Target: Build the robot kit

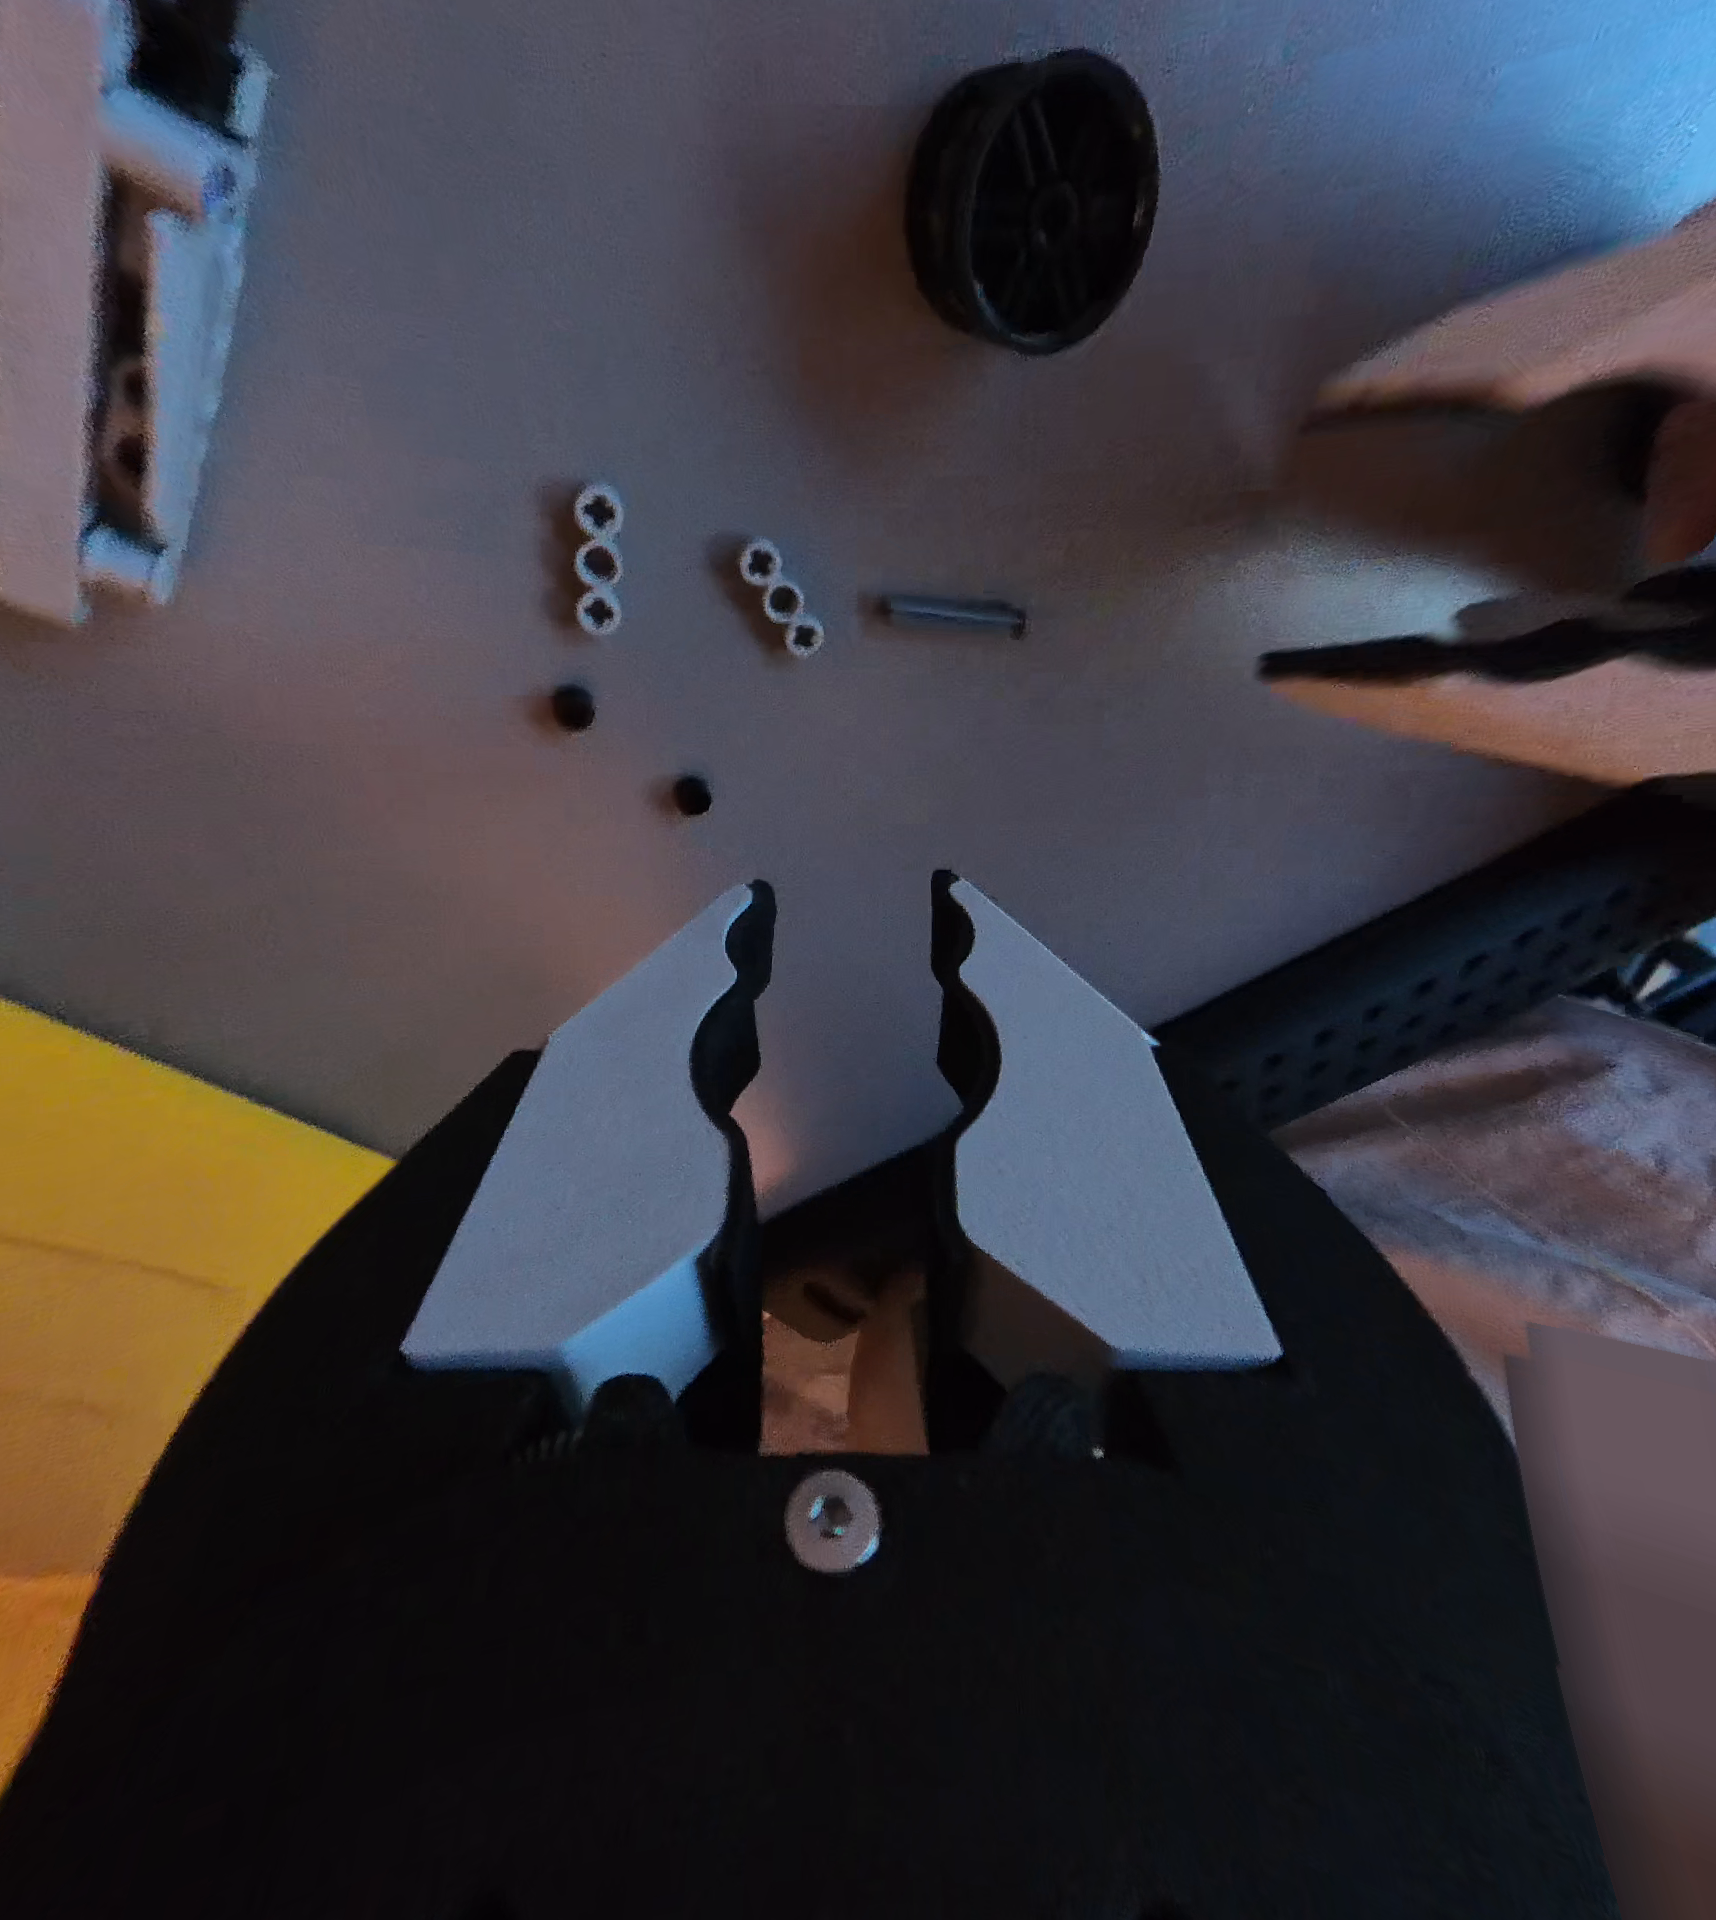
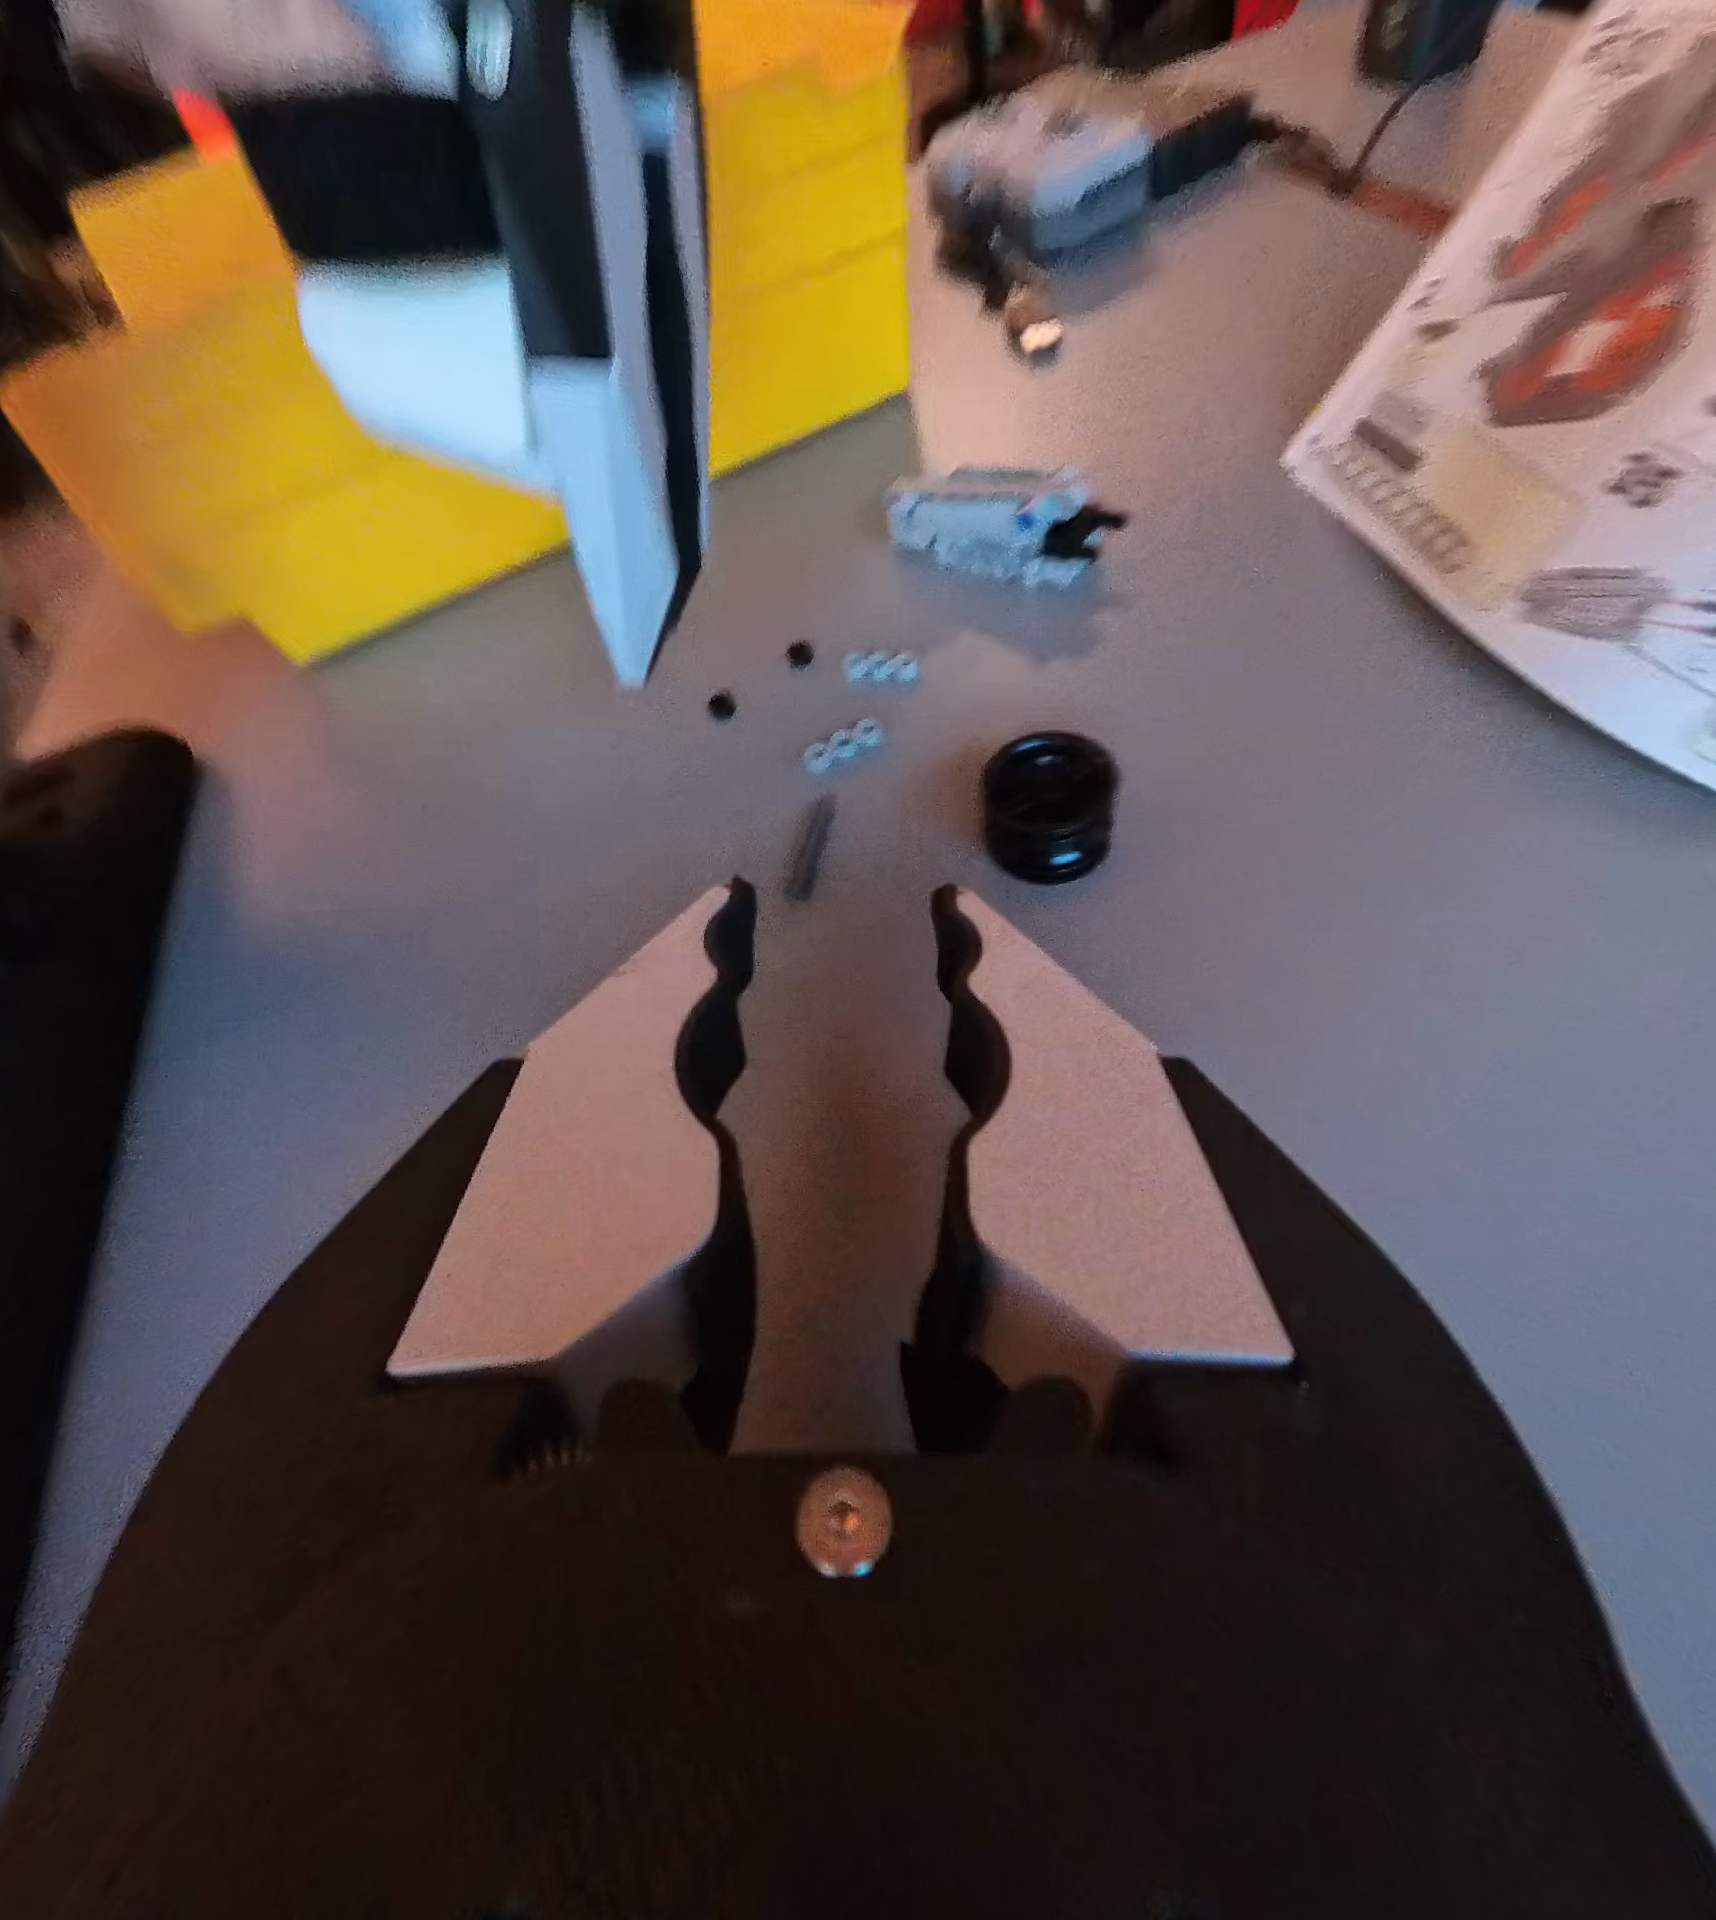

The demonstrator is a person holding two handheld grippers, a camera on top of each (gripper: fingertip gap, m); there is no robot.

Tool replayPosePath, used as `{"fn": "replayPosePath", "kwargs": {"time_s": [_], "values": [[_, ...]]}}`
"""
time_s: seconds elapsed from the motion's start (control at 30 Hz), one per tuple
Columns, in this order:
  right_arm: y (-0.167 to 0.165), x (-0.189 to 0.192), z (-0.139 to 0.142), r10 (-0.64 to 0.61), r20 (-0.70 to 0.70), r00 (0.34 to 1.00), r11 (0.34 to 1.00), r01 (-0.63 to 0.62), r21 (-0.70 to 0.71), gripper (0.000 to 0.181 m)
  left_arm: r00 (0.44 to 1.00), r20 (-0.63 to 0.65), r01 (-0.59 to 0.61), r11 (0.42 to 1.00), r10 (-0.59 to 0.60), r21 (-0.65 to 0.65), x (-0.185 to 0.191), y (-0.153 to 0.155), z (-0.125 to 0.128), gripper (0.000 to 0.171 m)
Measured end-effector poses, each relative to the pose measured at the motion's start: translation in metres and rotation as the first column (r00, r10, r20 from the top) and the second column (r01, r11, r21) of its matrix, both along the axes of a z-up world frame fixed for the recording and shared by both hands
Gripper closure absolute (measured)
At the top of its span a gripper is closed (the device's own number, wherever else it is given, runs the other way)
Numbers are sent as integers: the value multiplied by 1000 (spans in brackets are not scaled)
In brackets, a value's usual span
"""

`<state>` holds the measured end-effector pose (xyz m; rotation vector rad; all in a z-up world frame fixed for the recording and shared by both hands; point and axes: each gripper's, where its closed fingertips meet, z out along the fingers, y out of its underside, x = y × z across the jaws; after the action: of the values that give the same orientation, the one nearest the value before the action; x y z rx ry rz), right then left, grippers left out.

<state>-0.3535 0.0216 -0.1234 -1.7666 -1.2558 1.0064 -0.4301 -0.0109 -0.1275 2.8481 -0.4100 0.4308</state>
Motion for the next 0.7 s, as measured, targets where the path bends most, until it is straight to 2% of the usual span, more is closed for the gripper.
{"fn": "replayPosePath", "kwargs": {"time_s": [0.1, 0.2, 0.3, 0.5, 0.7], "values": [[-11, -17, -12, 21, 157, 987, 994, -38, 104, 153, 997, 21, -81, 993, 79, 92, -12, 5, 19, 143], [-5, -30, -15, -26, 286, 958, 980, -33, 198, 152, 985, 45, -174, 967, 168, 187, -23, 10, 38, 142], [3, -34, -17, -84, 373, 924, 974, -2, 225, 152, 981, 70, -192, 954, 180, 231, -25, 5, 50, 139], [-1, -38, -33, -37, 494, 868, 993, -24, 118, 151, 985, 124, -156, 938, 123, 310, -12, -11, 77, 134], [-3, -42, -39, 0, 538, 843, 998, -38, 59, 155, 980, 176, -154, 909, 90, 388, -9, -16, 96, 135]]}}
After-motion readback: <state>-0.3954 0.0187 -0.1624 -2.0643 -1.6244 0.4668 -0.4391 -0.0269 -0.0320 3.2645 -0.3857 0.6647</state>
